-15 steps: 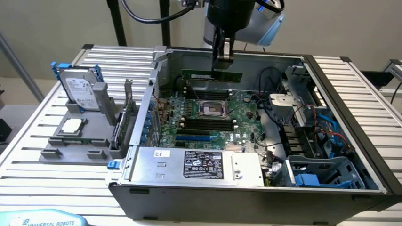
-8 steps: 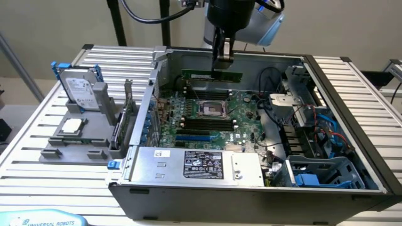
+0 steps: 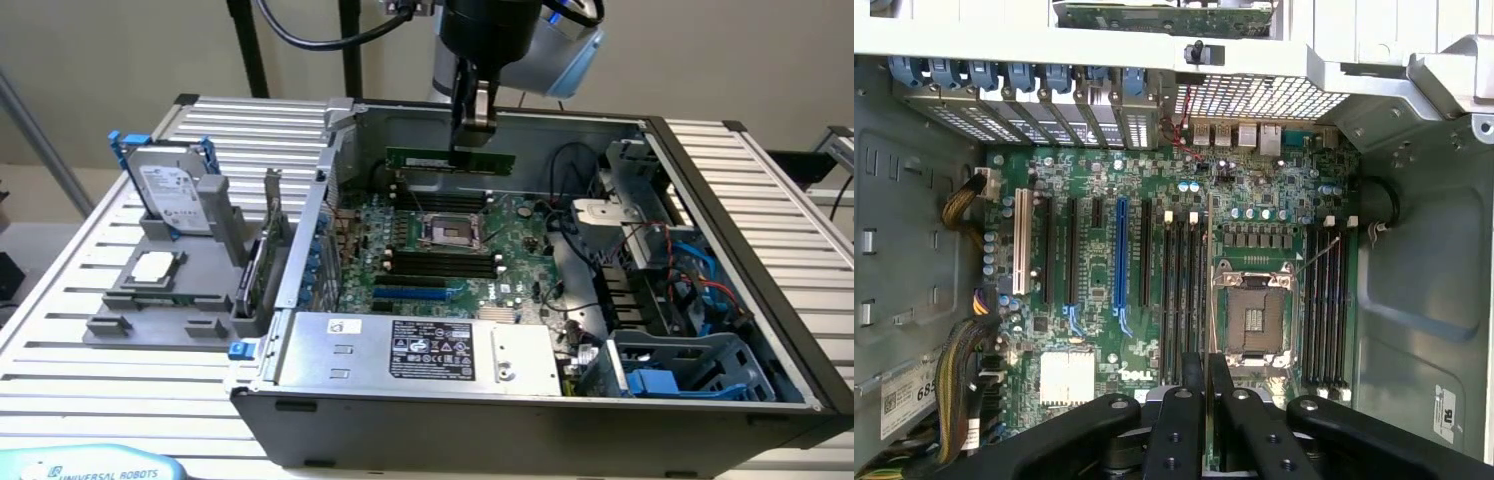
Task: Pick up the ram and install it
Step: 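Insert the ram into the slot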
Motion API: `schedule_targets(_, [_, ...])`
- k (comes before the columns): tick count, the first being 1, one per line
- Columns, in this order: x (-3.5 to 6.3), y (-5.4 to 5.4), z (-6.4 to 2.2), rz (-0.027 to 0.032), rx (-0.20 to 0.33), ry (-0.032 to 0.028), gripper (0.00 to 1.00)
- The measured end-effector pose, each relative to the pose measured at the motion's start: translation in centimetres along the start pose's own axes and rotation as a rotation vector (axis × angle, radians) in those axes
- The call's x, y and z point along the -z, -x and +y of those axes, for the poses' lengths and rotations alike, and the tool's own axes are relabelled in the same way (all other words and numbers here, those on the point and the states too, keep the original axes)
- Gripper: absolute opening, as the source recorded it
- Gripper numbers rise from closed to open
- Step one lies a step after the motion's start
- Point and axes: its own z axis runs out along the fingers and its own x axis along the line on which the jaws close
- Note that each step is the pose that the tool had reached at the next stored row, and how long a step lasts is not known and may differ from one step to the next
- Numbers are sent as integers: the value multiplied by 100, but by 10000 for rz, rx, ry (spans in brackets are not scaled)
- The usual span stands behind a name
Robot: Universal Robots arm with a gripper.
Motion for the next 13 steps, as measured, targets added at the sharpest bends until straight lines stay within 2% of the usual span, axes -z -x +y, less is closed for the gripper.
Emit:
schedule_targets(7, [-6, 0, 0, -2, -2, -1, 14])
schedule_targets(13, [-107, -6, -5, -9, -149, -9, 14])
